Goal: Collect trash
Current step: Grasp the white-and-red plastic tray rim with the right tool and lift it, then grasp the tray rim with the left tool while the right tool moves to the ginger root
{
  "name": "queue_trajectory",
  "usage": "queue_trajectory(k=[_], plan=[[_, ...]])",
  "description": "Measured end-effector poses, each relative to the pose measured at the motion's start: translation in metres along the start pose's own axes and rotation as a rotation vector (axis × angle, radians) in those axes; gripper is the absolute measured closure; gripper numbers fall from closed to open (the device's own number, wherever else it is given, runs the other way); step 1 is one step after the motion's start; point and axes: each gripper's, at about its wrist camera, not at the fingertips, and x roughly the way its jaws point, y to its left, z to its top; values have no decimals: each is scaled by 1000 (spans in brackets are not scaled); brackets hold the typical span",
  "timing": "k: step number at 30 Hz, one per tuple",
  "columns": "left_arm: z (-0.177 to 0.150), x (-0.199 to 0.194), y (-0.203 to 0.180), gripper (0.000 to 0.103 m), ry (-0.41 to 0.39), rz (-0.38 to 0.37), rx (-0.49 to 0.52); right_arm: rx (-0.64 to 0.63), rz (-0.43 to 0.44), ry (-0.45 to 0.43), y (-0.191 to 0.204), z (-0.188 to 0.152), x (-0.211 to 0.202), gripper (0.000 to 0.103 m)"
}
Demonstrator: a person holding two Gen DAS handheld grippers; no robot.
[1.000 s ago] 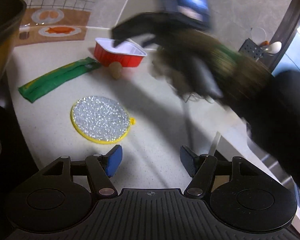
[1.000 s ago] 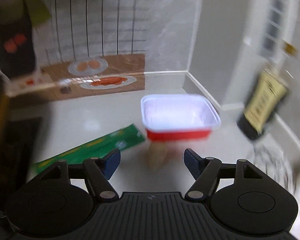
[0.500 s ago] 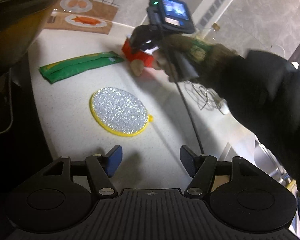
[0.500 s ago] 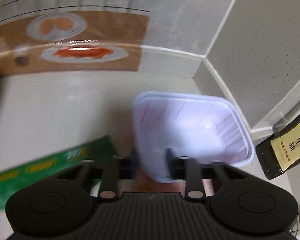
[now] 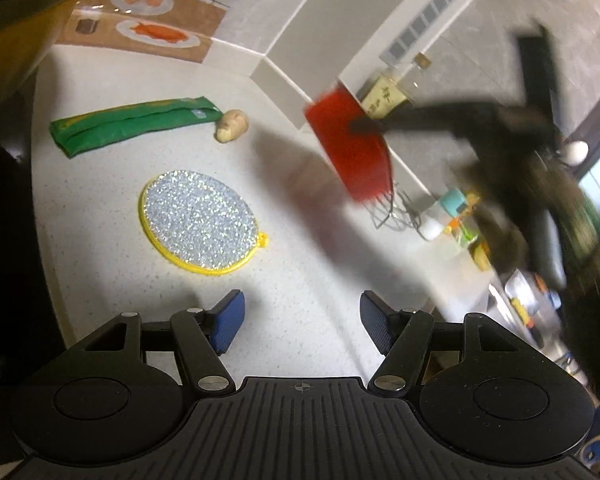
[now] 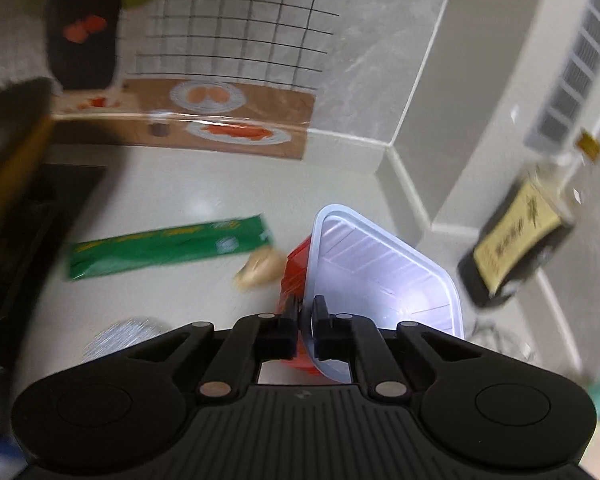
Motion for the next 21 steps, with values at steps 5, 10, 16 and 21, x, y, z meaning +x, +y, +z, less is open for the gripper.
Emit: queue_trajectory(k=[5,10,16,21], plan=[[10,0,-6,34,-37,2,-31,67,236,23,11,-50,-36,95],[18,14,-17,34,-28,39,-17,101,247,1,20,-76,-53,52],[24,53,-32,34,30,177,61,118,163,-88,-2,-84,-89,39],[18,71,-37,34,78,206,108,106,-27,-159,-17,-91,-100,33]])
